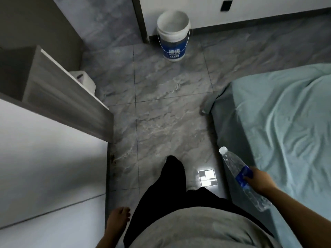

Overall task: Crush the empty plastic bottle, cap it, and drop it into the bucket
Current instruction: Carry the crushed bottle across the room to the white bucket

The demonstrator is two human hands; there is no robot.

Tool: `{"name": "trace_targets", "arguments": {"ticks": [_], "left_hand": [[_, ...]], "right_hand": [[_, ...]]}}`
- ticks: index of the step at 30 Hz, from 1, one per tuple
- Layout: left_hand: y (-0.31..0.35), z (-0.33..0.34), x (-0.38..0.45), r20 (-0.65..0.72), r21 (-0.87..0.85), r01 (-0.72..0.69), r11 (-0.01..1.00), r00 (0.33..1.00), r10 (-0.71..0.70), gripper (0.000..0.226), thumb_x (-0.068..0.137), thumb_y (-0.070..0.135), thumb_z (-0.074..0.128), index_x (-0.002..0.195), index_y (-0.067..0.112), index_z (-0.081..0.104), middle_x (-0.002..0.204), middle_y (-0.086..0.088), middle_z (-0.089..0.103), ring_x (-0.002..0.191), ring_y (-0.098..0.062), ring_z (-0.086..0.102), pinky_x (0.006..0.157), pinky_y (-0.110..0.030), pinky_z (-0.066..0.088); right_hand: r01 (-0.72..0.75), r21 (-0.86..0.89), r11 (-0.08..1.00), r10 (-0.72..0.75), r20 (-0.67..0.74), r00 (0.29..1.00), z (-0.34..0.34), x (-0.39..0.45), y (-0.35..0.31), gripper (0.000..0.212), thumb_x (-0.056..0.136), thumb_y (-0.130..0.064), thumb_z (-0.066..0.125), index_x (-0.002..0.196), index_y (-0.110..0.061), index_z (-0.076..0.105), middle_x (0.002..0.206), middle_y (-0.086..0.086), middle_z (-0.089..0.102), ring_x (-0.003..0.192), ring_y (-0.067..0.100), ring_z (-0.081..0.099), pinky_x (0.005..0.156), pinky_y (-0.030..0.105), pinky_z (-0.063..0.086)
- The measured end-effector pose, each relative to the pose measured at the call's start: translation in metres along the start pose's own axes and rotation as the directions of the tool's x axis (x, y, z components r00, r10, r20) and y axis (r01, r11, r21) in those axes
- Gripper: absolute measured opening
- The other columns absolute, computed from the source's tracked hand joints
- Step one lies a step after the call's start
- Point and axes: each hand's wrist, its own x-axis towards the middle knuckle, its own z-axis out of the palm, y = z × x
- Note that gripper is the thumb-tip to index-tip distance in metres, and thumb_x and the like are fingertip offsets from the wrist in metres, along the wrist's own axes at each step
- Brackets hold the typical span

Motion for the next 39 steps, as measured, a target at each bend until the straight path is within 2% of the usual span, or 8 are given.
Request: {"name": "trace_targets", "arguments": {"ticks": [3,6,9,13,16,30,33,39], "left_hand": [[0.042,-0.023,0.034,0.003,-0.001,-0.019,1.000,1.000,0.019,0.037,0.091,0.009,0.046,0.055,0.010,0.053,0.060,-0.007,0.056,0.055,-0.016,0.050,0.050,-0.023,0.034],[0.092,-0.047,0.065,0.028,-0.078,-0.030,0.996,0.999,0.033,0.028,0.091,0.007,0.046,0.072,-0.002,0.064,0.071,-0.018,0.061,0.066,-0.026,0.056,0.061,-0.028,0.039],[0.146,-0.066,0.093,0.050,-0.061,-0.135,0.989,0.989,0.138,0.028,0.093,0.008,0.044,0.072,0.000,0.061,0.069,-0.015,0.058,0.067,-0.025,0.054,0.064,-0.030,0.038],[0.215,-0.085,0.126,0.039,0.016,-0.261,0.965,0.965,0.260,0.034,0.094,0.010,0.042,0.064,0.004,0.054,0.063,-0.012,0.053,0.058,-0.019,0.048,0.054,-0.028,0.033],[0.262,-0.091,0.150,0.046,-0.023,-0.257,0.966,0.965,0.258,0.030,0.095,0.011,0.041,0.069,0.003,0.054,0.071,-0.015,0.055,0.069,-0.022,0.051,0.060,-0.030,0.035],[0.384,-0.104,0.204,0.002,0.005,-0.084,0.996,0.996,0.084,0.024,0.093,0.007,0.043,0.092,-0.006,0.064,0.084,-0.015,0.057,0.078,-0.023,0.050,0.065,-0.025,0.038],[0.408,-0.112,0.220,-0.007,0.020,-0.095,0.995,0.995,0.095,0.024,0.092,0.003,0.043,0.076,-0.002,0.061,0.077,-0.014,0.055,0.069,-0.021,0.047,0.047,-0.010,0.034],[0.485,-0.135,0.275,-0.009,-0.022,-0.070,0.997,0.998,0.070,0.027,0.090,0.004,0.046,0.067,-0.002,0.059,0.073,-0.018,0.059,0.066,-0.026,0.052,0.054,-0.029,0.036]], "right_hand": [[-0.064,0.012,0.998,0.064,0.034,0.997,-0.011,0.020,-0.026,0.023,0.085,-0.012,0.058,0.107,-0.008,0.058,0.092,0.019,0.071,0.087,0.032,0.065,0.076,0.037,0.049],[-0.119,0.005,0.993,0.118,0.054,0.992,-0.020,0.026,-0.042,0.005,0.082,-0.011,0.060,0.085,-0.014,0.059,0.058,-0.001,0.057,0.066,0.025,0.056,0.060,0.029,0.041],[-0.174,0.032,0.984,0.172,0.053,0.984,-0.026,0.032,-0.052,0.029,0.084,-0.011,0.060,0.061,-0.024,0.048,0.063,0.007,0.059,0.068,0.027,0.058,0.059,0.028,0.038],[-0.209,0.024,0.978,0.206,0.094,0.974,-0.034,0.047,-0.058,0.027,0.086,-0.013,0.060,0.063,-0.024,0.049,0.083,0.017,0.066,0.091,0.034,0.066,0.067,0.029,0.039],[-0.211,0.054,0.976,0.204,0.110,0.973,-0.049,0.071,-0.071,0.005,0.087,-0.016,0.060,0.083,-0.016,0.057,0.095,0.021,0.070,0.095,0.033,0.066,0.070,0.029,0.040],[-0.067,0.091,0.994,0.065,0.020,0.998,-0.224,0.253,-0.225,0.030,0.086,-0.012,0.059,0.114,-0.001,0.057,0.111,0.026,0.065,0.103,0.039,0.060,0.085,0.039,0.047],[-0.052,0.091,0.995,0.049,0.028,0.998,-0.245,0.279,-0.252,0.029,0.086,-0.010,0.059,0.114,-0.002,0.057,0.110,0.026,0.066,0.102,0.039,0.060,0.080,0.036,0.044],[-0.116,0.082,0.990,0.110,0.074,0.991,-0.268,0.320,-0.286,0.033,0.087,-0.008,0.057,0.119,-0.003,0.054,0.112,0.025,0.065,0.104,0.037,0.061,0.085,0.036,0.046]]}}
